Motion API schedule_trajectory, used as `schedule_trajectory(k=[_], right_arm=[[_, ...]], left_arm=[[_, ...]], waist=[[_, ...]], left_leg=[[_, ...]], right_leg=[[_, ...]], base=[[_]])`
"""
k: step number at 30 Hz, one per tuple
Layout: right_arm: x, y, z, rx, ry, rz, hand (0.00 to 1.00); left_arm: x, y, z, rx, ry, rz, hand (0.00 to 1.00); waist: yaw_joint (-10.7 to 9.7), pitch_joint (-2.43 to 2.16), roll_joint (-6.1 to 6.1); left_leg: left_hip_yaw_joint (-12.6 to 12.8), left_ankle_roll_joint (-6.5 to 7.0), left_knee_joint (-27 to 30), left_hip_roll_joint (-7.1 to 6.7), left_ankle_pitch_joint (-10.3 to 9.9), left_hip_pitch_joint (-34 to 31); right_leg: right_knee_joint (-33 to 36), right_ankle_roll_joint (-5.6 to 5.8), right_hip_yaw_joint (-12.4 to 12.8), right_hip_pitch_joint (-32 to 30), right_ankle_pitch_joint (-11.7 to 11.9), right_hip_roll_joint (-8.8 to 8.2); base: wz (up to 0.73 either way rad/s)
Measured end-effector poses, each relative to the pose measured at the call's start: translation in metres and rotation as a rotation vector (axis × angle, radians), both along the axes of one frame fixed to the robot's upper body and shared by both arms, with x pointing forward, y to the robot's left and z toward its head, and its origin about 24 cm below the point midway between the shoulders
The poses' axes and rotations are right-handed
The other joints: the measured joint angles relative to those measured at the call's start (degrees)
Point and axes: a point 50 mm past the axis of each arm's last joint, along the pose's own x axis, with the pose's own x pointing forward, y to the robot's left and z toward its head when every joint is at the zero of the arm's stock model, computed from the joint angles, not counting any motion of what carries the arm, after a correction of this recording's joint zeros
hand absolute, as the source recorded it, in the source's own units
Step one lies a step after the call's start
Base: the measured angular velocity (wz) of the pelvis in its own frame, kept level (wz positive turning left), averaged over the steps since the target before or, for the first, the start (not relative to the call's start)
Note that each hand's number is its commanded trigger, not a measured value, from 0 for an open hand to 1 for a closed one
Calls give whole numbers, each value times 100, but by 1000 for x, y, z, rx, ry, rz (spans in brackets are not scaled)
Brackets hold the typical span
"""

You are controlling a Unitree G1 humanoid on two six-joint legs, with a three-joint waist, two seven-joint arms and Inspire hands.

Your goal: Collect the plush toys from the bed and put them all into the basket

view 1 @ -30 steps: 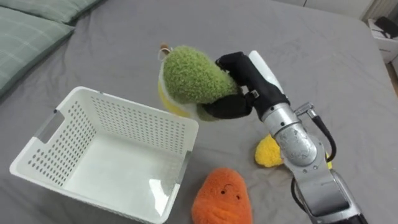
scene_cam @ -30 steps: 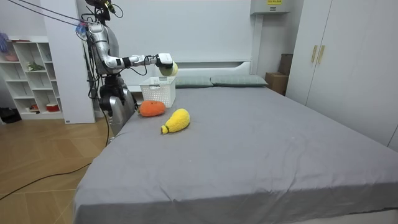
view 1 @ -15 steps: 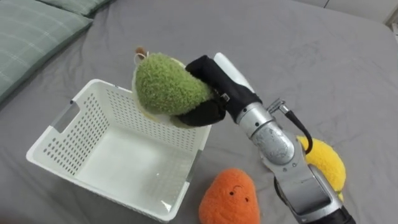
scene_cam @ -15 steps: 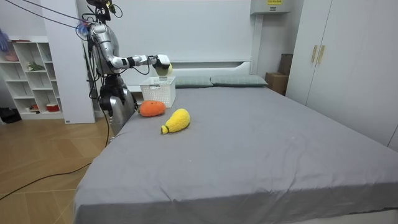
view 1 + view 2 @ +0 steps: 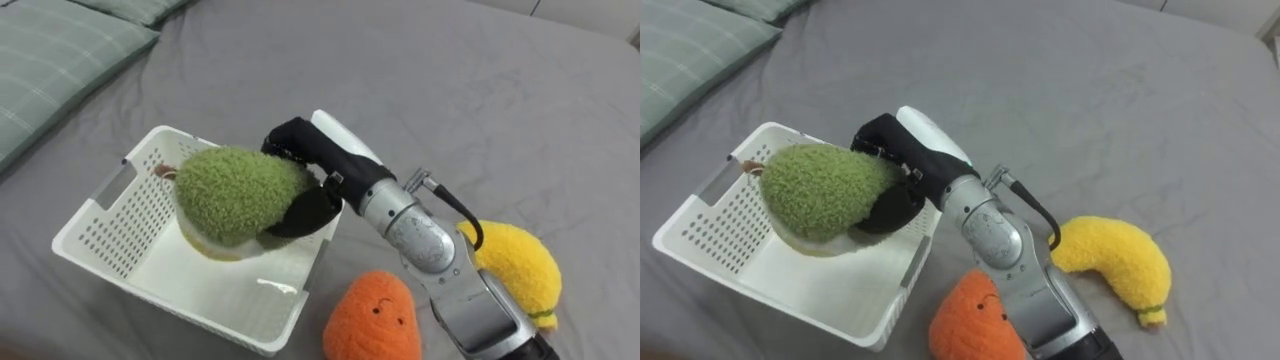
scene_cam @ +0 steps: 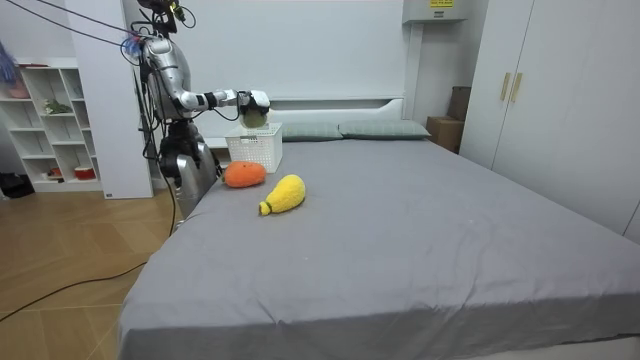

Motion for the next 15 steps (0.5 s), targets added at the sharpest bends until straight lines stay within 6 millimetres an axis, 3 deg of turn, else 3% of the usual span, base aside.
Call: schedule_trajectory(k=[15], right_arm=[[0, 0, -4, -6, 13, -4, 0]], left_arm=[[2, 1, 1, 1, -3, -11, 0]], waist=[[95, -1, -48]], left_leg=[[5, 0, -24, -1, 0, -10]], right_leg=[[1, 0, -49, 0, 0, -8]], base=[[0]])
